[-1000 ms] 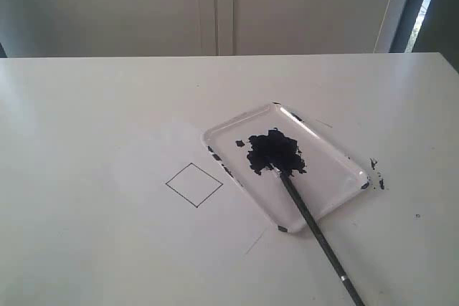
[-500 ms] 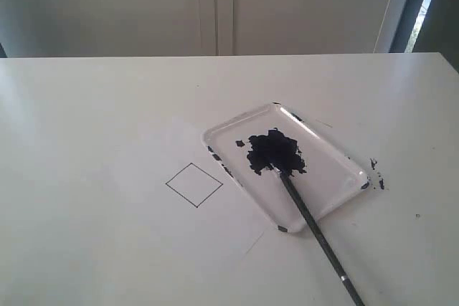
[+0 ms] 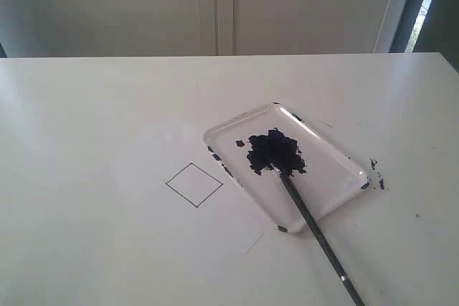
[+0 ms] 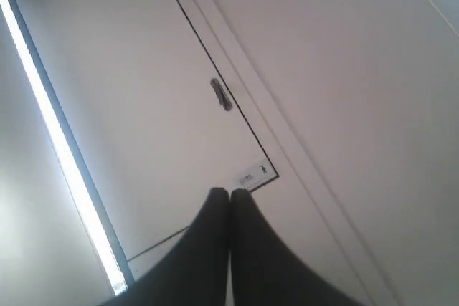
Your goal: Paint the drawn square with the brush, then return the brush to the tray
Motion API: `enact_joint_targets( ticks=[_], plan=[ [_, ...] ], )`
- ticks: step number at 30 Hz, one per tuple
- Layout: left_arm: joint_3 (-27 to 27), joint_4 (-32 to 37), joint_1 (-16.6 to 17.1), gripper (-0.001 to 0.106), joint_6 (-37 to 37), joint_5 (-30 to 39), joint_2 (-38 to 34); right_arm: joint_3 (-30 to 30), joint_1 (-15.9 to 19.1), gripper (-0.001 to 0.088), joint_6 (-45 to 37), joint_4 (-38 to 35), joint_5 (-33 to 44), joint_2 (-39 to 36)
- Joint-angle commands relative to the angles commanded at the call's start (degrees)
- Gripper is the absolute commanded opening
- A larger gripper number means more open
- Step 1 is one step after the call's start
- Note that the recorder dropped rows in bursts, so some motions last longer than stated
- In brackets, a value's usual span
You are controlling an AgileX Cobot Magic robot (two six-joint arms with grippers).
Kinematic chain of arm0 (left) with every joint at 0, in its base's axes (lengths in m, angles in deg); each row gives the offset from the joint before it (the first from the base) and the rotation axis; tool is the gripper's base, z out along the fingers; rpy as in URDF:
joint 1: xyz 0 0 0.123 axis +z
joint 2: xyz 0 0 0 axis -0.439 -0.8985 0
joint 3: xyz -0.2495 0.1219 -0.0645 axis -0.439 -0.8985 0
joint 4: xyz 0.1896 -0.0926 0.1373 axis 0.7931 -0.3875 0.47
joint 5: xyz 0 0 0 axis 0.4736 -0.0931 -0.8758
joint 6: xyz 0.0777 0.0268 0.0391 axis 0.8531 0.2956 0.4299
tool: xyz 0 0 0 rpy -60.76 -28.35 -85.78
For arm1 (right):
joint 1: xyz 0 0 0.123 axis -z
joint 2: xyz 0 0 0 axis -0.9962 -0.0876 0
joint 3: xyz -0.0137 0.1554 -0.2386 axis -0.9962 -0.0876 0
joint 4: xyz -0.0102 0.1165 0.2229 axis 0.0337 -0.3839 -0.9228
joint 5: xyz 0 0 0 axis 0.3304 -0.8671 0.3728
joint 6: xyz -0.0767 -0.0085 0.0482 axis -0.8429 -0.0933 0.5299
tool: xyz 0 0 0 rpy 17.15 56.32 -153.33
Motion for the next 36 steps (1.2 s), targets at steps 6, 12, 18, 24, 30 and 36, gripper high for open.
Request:
enact_joint_targets(
  ticks=[6,12,18,24,30,36],
  plan=[
    [0.0,0.0,0.0,0.0,0.0,0.0,0.0,4.9,0.0,0.0,-0.3,6.6,15.0,-0.4],
    [0.0,0.0,0.0,0.0,0.0,0.0,0.0,13.6,0.0,0.0,-0.9,5.9,22.4,-9.5],
    [0.0,0.0,0.0,0.0,0.0,0.0,0.0,21.4,-0.1,0.0,-1.6,0.0,22.4,-22.1],
    [0.0,0.0,0.0,0.0,0.0,0.0,0.0,28.3,-4.7,0.0,-9.1,0.0,24.8,-35.2],
    [0.0,0.0,0.0,0.0,0.0,0.0,0.0,36.2,-8.4,0.0,-21.3,0.0,33.8,-47.9],
    [0.0,0.0,0.0,0.0,0.0,0.0,0.0,43.0,-8.4,0.0,-28.6,1.2,45.7,-57.8]
  ],
)
